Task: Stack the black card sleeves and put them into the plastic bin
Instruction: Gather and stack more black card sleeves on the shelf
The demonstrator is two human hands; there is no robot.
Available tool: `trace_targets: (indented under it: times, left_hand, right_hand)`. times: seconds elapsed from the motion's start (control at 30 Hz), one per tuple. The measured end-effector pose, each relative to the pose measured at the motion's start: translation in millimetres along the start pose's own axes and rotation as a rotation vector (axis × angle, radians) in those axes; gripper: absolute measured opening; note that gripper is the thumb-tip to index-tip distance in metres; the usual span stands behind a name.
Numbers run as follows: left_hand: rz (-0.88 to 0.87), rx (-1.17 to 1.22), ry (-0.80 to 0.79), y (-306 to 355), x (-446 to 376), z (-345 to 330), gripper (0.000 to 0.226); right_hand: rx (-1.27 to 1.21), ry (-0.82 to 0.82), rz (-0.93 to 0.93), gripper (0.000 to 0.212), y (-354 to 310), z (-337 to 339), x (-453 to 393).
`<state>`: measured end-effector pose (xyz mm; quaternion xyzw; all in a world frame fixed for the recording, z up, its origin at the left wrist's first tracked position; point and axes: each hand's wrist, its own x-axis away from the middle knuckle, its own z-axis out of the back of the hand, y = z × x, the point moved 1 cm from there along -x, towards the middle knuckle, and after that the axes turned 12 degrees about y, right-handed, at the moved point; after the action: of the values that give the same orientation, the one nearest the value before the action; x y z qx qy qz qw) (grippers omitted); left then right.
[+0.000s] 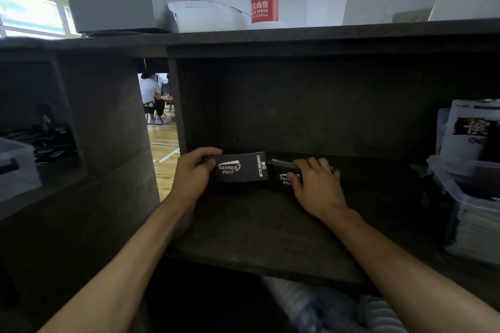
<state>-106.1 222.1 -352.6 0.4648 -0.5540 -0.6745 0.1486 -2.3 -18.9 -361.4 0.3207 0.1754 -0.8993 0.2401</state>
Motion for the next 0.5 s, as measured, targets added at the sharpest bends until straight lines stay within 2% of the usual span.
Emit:
trace_targets:
  times: [0.1,0.17,0.23,0.3,0.4,0.5]
  left_hand:
    - [-0.071,-0.046,-0.072,8.3,-0.4,-7.5,0.038]
    - [-0.193,-0.223,-0.181,11.2,3.2,-18.3,0.035]
    - [-0.341,-0.364,-0.2,14.4,8.6,-32.8,0.031]
    - [-0.417,-0.418,-0.195,19.9,17.1,-51.1,0.027]
    - [-0.436,-0.488,-0.281,18.7,34.7,-82.8,0.04]
    - [-0.338,-0.52,-0.399,12.1,52.3,-102.0,0.064]
  right_hand:
    - [0.001,-0.009,-0.012,0.047,0.7,0.0,0.1]
    - [-0.02,-0.007,-0.016,0.045,1.4,-0.4,0.2]
    - [-0.066,0.006,-0.024,0.043,2.1,-0.3,-0.8]
    - [-0.107,0.005,-0.039,0.044,1.7,1.1,-1.7]
    - [-0.106,0.014,-0.027,0.044,2.2,0.9,-0.7]
    - [-0.074,0.02,-0.006,0.043,2.4,0.2,0.9]
